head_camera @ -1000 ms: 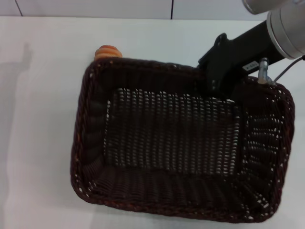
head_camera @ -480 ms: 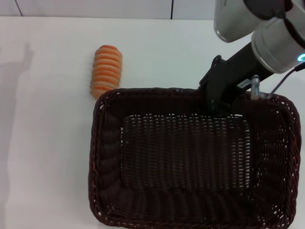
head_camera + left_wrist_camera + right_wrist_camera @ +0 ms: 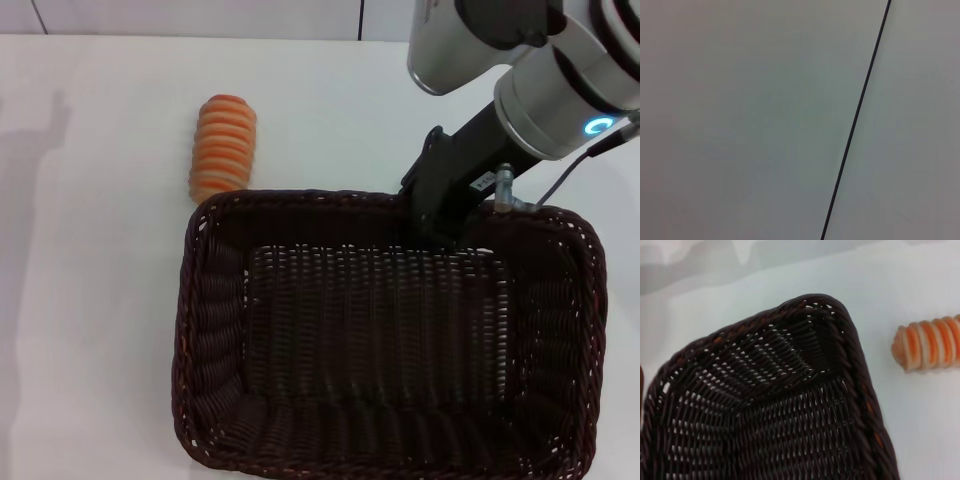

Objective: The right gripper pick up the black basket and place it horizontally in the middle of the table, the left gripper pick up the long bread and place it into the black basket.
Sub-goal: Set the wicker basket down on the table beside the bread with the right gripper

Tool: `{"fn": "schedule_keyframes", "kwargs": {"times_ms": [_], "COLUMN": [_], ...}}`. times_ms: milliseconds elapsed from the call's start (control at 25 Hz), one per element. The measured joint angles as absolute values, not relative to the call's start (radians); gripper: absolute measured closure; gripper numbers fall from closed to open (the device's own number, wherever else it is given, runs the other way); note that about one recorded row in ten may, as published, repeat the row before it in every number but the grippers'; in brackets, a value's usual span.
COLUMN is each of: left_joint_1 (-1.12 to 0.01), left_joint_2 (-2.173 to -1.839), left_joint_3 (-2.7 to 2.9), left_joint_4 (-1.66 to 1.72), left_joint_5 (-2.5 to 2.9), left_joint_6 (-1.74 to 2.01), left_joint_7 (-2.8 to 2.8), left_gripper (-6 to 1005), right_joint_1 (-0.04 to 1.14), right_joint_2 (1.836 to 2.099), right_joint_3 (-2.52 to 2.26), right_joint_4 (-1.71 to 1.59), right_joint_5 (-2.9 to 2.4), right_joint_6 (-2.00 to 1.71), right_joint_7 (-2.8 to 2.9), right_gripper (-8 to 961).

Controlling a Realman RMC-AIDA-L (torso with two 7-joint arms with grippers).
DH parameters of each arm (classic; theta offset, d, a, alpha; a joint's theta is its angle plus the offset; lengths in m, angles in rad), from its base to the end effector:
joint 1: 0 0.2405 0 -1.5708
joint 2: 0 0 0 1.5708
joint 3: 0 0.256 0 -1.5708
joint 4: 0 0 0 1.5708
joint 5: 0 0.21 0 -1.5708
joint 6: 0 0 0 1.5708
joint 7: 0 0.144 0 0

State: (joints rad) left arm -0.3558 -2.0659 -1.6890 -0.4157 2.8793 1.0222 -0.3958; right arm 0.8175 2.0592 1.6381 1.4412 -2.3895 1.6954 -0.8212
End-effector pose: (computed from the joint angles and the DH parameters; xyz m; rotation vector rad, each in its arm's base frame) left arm -0.3365 0.3580 0.0688 -1.2350 -0.6728 -0.9351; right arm 0.0711 0.3436 -0.0153 -2.9802 0.1465 -0.4952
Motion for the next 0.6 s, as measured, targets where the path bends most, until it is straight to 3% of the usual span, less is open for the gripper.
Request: {"fn": "schedule_keyframes", "kwargs": {"times_ms": [600], "left_joint_1": [-0.351], "left_joint_2": [-2.065], "left_joint_3": [-1.684], "left_joint_4": [-0.416], "left_joint_5": [2.879], "left_joint_6": [1.028], "left_joint_7": [-0.396], "left_gripper": [137], "right_joint_1": [0.867], "right_joint_2": [2.062], "right_joint_3": [1.568], "right_joint_4": [1.31], "right_joint_5": [-2.481], "right_joint_6": [1.556], "right_joint_7": [-0.827], "right_gripper": [760]}}
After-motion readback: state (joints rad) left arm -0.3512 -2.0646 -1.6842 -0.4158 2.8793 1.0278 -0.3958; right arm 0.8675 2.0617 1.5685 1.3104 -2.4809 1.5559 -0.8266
